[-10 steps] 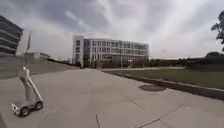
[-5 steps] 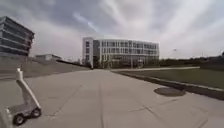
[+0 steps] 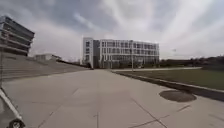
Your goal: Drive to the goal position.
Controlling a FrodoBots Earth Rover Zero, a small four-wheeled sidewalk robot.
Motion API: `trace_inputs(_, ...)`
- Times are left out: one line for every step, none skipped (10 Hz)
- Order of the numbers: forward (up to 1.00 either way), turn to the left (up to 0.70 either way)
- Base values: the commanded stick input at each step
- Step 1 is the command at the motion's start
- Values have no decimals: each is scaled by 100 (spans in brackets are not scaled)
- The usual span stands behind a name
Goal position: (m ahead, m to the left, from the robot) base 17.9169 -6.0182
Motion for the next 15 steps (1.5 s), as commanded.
trace_inputs(70, 0)
trace_inputs(70, 0)
trace_inputs(70, 0)
trace_inputs(70, 0)
trace_inputs(70, 0)
trace_inputs(70, 0)
trace_inputs(70, 0)
trace_inputs(70, 0)
trace_inputs(70, 0)
trace_inputs(70, 0)
trace_inputs(70, 0)
trace_inputs(70, 0)
trace_inputs(70, 0)
trace_inputs(70, 0)
trace_inputs(70, 0)
